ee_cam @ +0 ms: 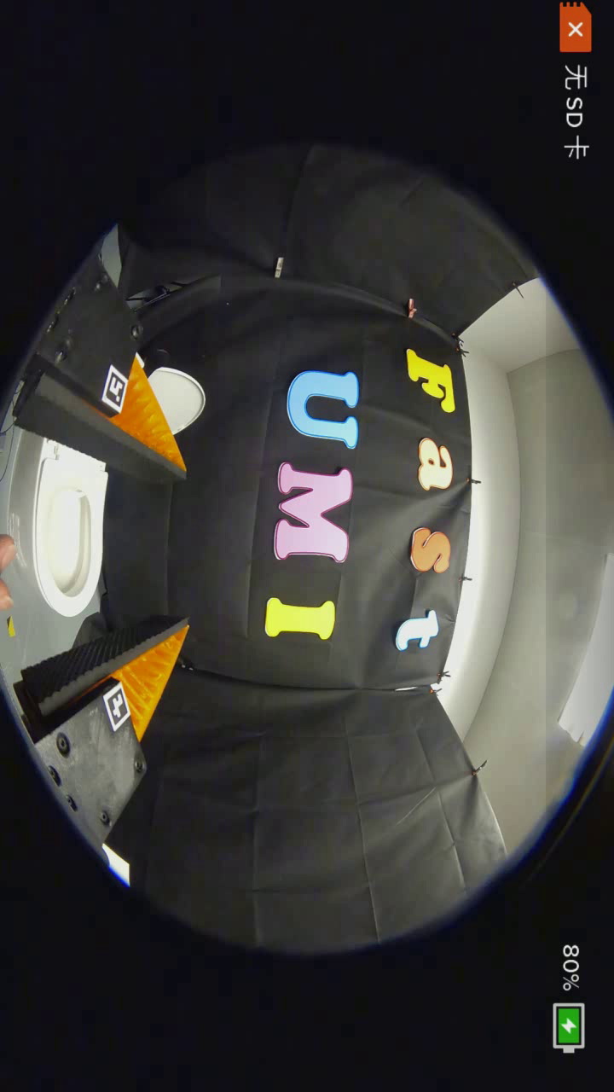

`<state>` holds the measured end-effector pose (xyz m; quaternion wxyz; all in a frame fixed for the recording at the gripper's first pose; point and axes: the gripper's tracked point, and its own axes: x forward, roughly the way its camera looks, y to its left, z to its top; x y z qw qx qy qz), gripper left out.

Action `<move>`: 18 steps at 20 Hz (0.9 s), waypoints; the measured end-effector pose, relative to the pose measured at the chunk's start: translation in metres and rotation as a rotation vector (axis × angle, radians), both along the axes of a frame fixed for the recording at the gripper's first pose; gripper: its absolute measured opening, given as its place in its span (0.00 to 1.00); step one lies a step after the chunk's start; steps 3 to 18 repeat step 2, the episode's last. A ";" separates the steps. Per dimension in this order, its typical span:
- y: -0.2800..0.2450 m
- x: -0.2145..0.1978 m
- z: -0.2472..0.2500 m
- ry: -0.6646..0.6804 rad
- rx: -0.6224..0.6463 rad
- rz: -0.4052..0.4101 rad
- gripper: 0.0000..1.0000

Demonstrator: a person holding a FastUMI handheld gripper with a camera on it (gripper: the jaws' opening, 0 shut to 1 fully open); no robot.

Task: Open the toilet lid.

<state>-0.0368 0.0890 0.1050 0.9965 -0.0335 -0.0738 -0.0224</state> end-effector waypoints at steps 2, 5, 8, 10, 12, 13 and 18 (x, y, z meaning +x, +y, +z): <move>-0.002 0.000 -0.001 0.002 0.002 -0.001 0.98; -0.002 0.000 -0.001 0.002 0.002 -0.001 0.98; -0.002 0.000 -0.001 0.002 0.002 -0.001 0.98; -0.002 0.000 -0.001 0.002 0.002 -0.001 0.98; -0.002 0.000 -0.001 0.002 0.002 -0.001 0.98; -0.002 0.000 -0.001 0.002 0.002 -0.001 0.98; -0.002 0.000 -0.001 0.002 0.002 -0.001 0.98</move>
